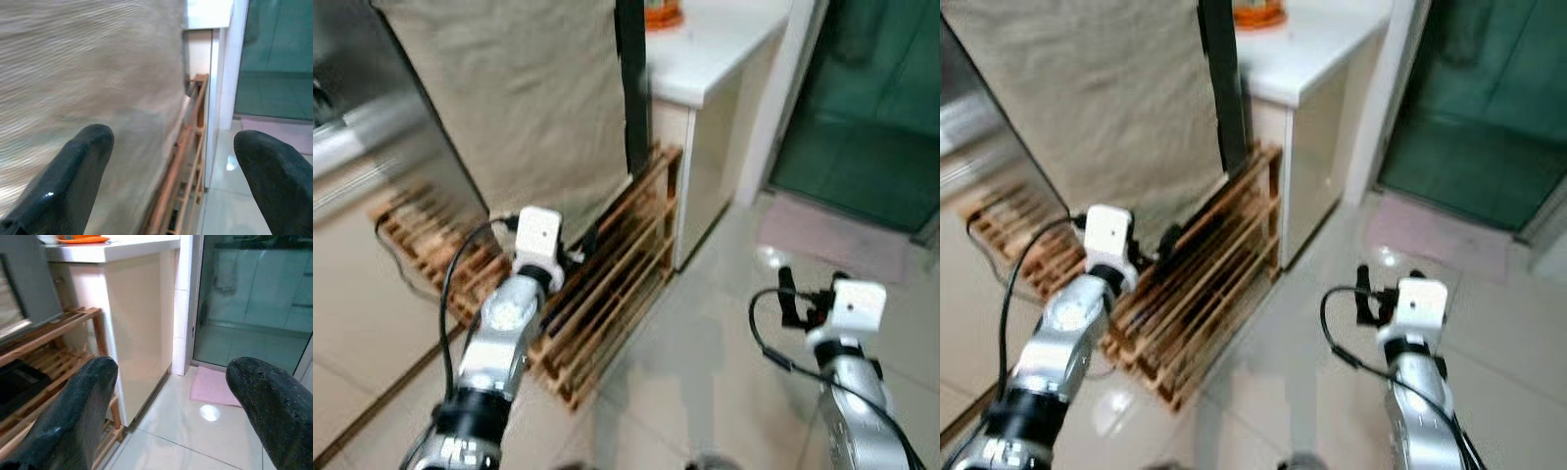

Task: Restocking fridge

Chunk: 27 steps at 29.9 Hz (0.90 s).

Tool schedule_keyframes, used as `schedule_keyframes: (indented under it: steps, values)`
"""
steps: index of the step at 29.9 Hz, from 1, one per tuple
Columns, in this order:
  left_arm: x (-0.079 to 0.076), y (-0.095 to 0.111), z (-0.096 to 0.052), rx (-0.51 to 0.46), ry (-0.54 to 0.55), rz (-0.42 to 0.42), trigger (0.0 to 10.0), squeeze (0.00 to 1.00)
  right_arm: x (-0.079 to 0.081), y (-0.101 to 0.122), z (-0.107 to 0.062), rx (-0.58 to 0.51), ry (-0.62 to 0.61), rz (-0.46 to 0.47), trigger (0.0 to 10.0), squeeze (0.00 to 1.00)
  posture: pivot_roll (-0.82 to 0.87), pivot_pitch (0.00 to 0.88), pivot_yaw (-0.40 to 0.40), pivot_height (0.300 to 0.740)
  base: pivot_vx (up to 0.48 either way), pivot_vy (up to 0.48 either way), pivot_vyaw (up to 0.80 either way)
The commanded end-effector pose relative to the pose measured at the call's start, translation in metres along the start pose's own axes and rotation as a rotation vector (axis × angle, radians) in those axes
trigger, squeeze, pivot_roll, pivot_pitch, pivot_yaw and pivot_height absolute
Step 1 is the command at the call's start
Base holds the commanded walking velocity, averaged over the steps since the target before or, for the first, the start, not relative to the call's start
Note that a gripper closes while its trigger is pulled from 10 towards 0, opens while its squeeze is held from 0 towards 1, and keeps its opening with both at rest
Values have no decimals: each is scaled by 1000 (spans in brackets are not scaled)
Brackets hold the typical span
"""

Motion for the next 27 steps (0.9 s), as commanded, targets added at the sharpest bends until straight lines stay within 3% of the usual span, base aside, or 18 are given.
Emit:
schedule_keyframes:
  steps: [1, 11, 15, 16, 20, 27]
  values:
    - [8, 11, -5, -49, 10, 22, 10000, 0, 10, 2, 3, -6, 29, 12, 10000, 0, -157, 0, 74, 725, 0, 480, 0]
    - [-11, 10, -14, -72, -49, 6, 10000, 0, 12, -5, 2, 10, 44, 12, 10000, 0, -153, 0, 70, 725, 0, 91, 0]
    - [-18, 13, -5, -46, -43, -7, 10000, 0, 11, -3, 4, 4, 37, 8, 10000, 0, -149, 0, 67, 725, 0, 0, 0]
    - [-24, 17, 3, -40, -57, -46, 10000, 0, 9, 0, 6, -7, 24, 1, 10000, 0, -147, 0, 68, 725, 0, 0, 0]
    - [-36, 21, 23, -13, -87, -53, 10000, 0, 6, 7, 12, -28, 7, 9, 10000, 0, -149, 0, 66, 725, 0, 0, 0]
    - [-34, 39, 44, -26, -35, -58, 10000, 0, 10, 6, 9, -26, 13, 10, 10000, 0, -172, 0, 80, 725, 0, 0, 0]
Point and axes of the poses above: a point about 5 cm out from each wrist's last joint towards the gripper, its own z axis pointing out of the wrist towards the gripper, its own y axis along the axis of the wrist's last joint, x = y × z, the point moved 6 cm from there along z, pointing out of the wrist towards the gripper, and after that the axes turned 13 degrees about -z, right-handed, at the moved point
